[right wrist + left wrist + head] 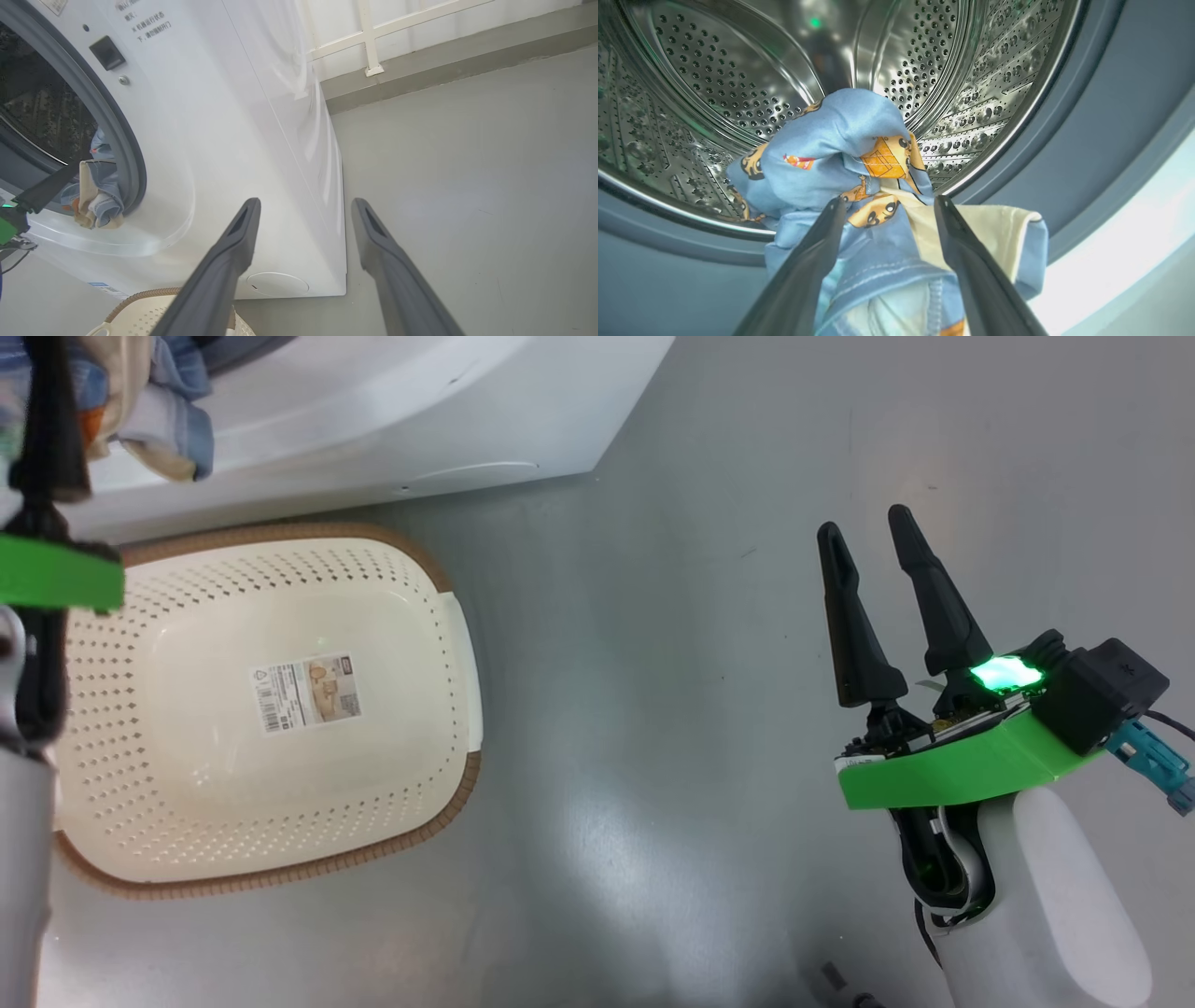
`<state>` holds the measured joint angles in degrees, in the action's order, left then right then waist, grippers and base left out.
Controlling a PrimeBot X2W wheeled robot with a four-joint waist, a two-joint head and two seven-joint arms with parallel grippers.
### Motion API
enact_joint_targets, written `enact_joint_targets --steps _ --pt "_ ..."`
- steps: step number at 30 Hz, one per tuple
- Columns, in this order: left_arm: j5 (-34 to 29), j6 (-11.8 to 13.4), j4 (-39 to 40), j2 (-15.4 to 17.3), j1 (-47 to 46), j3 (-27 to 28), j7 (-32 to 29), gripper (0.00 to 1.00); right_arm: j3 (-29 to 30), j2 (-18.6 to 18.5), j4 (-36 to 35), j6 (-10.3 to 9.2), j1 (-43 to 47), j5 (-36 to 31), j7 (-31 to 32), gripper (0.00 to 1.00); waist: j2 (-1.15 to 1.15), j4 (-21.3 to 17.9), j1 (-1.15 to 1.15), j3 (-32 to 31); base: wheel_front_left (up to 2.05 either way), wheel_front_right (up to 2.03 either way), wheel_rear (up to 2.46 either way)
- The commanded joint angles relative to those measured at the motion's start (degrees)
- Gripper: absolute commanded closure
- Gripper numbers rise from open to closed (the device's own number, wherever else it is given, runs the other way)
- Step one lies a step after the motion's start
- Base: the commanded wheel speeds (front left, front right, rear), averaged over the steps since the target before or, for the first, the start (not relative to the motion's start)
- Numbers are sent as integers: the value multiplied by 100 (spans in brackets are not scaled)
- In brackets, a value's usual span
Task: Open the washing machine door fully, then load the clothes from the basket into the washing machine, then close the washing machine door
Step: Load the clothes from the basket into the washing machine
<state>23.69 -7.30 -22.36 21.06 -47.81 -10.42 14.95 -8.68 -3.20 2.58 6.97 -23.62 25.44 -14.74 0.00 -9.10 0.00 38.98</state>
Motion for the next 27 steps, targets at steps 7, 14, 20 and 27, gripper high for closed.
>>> enact_joint_targets --steps 7,14,20,27 --pt "-61 65 1256 91 1255 701 5 0 -118 32 -139 52 203 -54 -26 0 0 37 0 -135 0 0 0" --pt "-60 39 2205 -201 2278 1301 5 0 -99 33 -216 52 250 -133 -26 0 0 33 0 -173 0 0 0" --pt "-206 -1 2452 -618 3016 1545 5 0 -80 33 -210 52 239 -260 -26 0 0 93 0 -242 0 0 0" --pt "-332 -16 2612 -907 3309 1499 5 0 -105 33 -218 52 272 -323 -26 0 0 144 0 -308 0 0 0"
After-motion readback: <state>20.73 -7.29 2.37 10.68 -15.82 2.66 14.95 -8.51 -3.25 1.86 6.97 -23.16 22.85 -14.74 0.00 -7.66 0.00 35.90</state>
